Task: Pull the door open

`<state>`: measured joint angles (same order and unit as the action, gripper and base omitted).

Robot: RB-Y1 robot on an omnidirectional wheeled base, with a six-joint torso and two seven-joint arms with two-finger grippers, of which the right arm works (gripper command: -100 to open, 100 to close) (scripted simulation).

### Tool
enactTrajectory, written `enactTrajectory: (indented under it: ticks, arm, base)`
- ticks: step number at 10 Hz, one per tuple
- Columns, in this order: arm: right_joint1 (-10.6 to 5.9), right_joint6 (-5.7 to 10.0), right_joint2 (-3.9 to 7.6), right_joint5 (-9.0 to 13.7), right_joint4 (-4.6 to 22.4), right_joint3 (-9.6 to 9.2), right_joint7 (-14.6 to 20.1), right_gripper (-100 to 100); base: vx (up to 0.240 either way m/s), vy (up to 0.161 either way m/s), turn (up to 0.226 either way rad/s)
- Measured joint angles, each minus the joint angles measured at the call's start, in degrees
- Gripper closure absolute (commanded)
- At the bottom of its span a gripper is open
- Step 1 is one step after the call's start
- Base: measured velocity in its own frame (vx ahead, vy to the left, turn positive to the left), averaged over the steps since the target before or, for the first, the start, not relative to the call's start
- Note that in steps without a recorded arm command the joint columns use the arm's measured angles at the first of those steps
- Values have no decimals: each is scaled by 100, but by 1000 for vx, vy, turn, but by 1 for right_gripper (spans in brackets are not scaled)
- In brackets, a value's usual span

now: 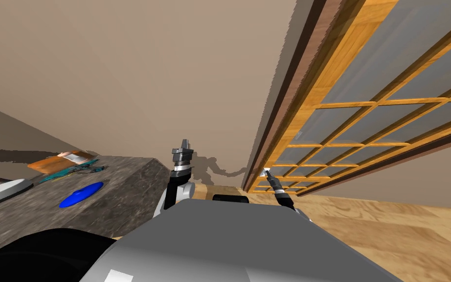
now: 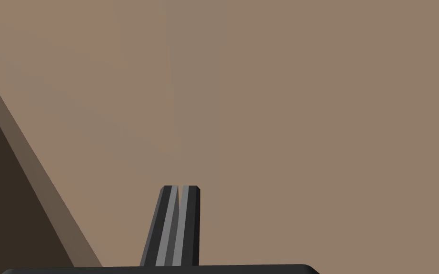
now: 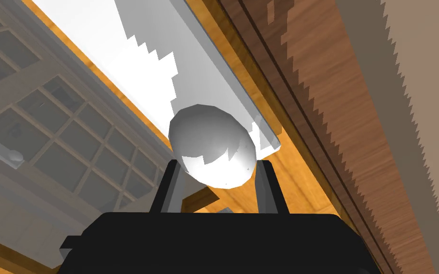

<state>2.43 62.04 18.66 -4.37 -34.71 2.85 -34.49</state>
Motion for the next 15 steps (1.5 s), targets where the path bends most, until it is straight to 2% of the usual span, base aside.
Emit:
enactTrajectory:
  ticks: [2, 4, 7, 8, 11, 12, 15]
  arm:
    - [-45, 2, 2, 76, 55, -27, 232, 100]
    - [6, -74, 4, 171, -68, -63, 510, 100]
    - [-88, -34, 5, 327, 76, -110, 933, 100]
    - [-32, -117, 1, 378, -53, -127, 1082, 100]
    - [-99, -91, 9, 525, 58, -177, 1490, 100]
    - [-45, -135, 6, 558, -42, -189, 1612, 100]
    - [-79, -175, 1, 720, -20, -244, 2057, 100]
  base:
    - [-40, -20, 76]
    - [-30, -22, 30]
    - [-41, -21, 69]
    - [-23, -20, 28]
    - [-37, -20, 57]
    - [-35, -20, 67]
    - [-43, -21, 60]
